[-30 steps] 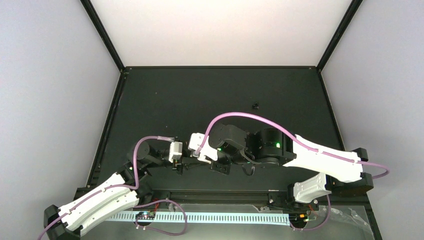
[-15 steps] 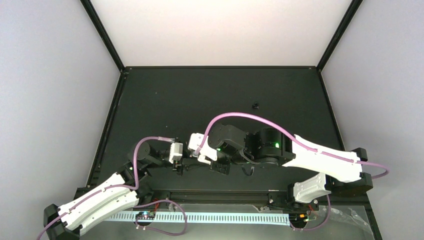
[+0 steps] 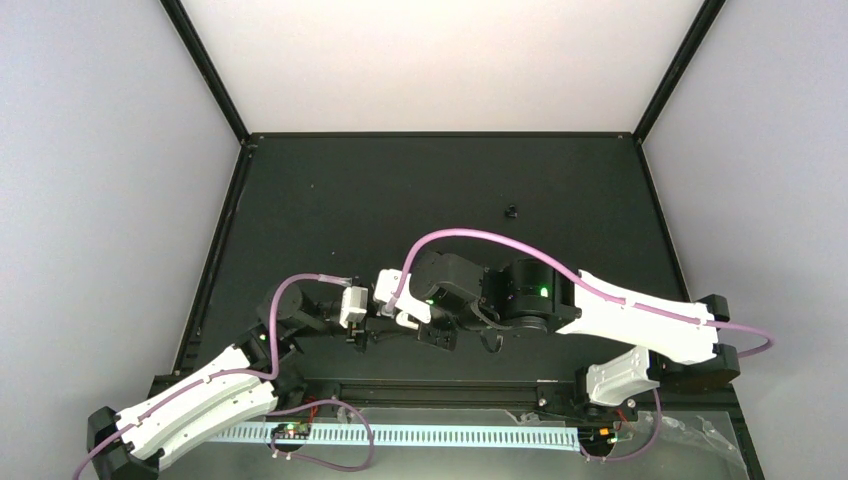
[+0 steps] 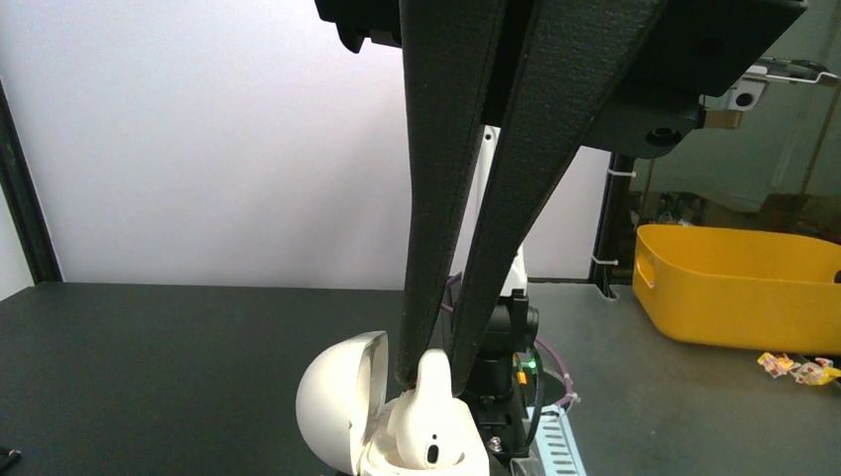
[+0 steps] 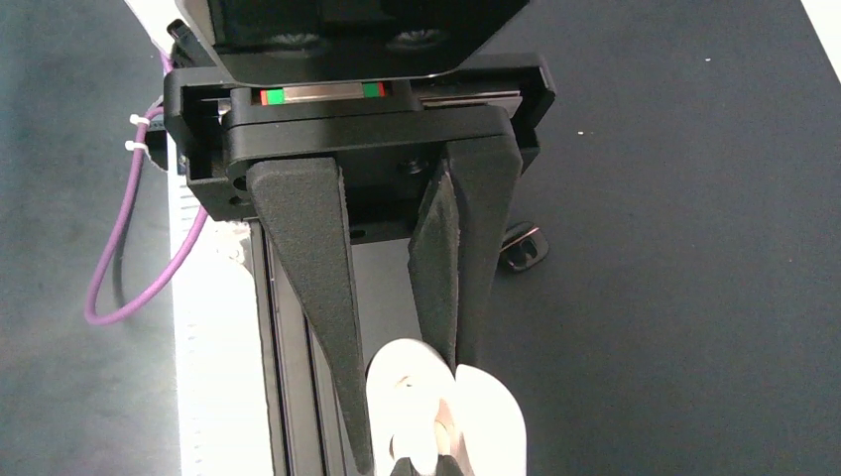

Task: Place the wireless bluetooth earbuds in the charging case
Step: Place the earbud in the charging case.

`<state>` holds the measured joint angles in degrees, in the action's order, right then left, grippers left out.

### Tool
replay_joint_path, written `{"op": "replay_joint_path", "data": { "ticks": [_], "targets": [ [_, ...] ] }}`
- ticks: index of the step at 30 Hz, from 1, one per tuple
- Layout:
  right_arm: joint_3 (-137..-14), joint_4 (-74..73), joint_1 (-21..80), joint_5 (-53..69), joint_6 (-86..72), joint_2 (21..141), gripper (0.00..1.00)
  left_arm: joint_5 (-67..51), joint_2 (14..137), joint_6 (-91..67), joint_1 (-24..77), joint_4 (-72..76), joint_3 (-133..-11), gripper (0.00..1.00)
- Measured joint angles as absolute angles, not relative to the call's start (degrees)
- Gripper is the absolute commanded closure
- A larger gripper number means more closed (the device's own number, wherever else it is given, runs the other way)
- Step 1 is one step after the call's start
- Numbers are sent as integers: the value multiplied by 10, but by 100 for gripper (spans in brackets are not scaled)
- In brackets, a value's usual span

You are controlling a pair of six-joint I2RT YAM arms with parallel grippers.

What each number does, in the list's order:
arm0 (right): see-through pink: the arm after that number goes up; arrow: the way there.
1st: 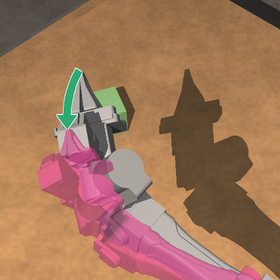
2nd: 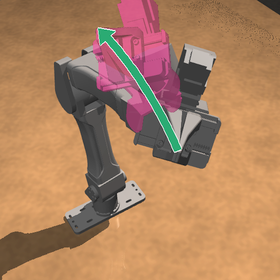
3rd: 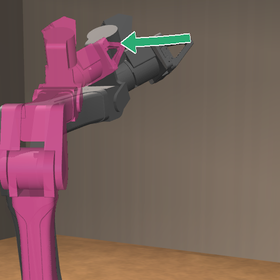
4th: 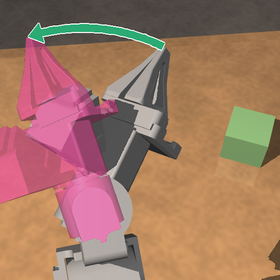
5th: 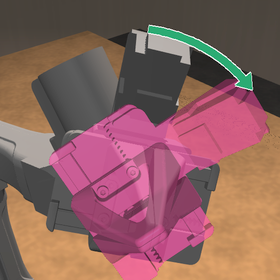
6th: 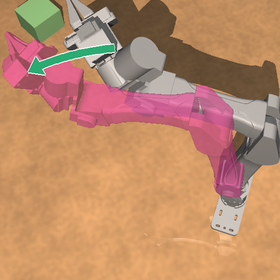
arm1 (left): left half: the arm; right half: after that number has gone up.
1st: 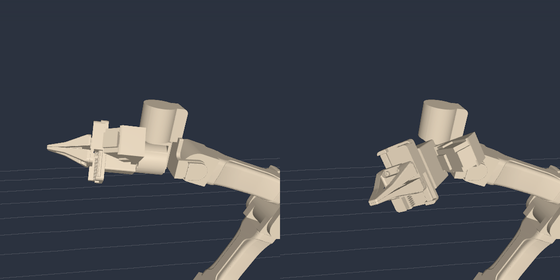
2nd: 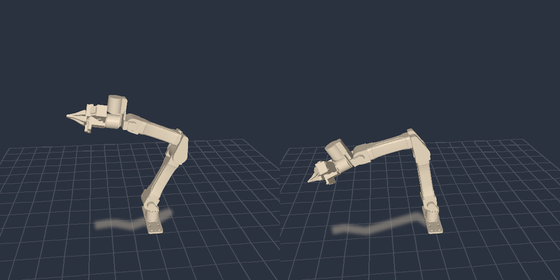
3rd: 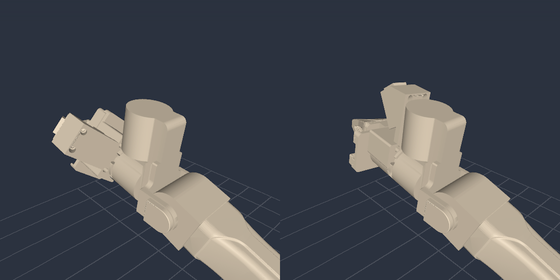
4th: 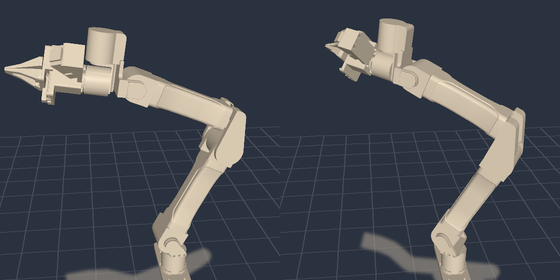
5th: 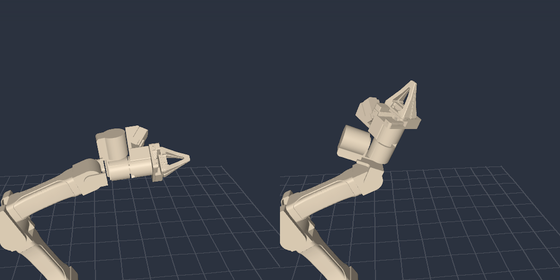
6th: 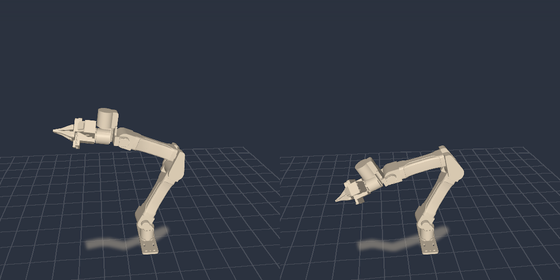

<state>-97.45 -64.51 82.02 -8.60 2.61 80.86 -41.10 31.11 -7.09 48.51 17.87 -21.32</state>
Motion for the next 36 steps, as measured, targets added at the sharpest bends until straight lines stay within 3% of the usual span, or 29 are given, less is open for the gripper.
{"op": "replay_joint_path", "data": {
  "ticks": [24, 36],
  "targets": [
    [-989, -673, 821, -88, 12, 846, 99, -401, 311, -65, 492, 141, -213, 98],
    [-1014, -672, 821, -87, -4, 851, 85, -390, 300, -65, 500, 151, -213, 98]
  ]
}}
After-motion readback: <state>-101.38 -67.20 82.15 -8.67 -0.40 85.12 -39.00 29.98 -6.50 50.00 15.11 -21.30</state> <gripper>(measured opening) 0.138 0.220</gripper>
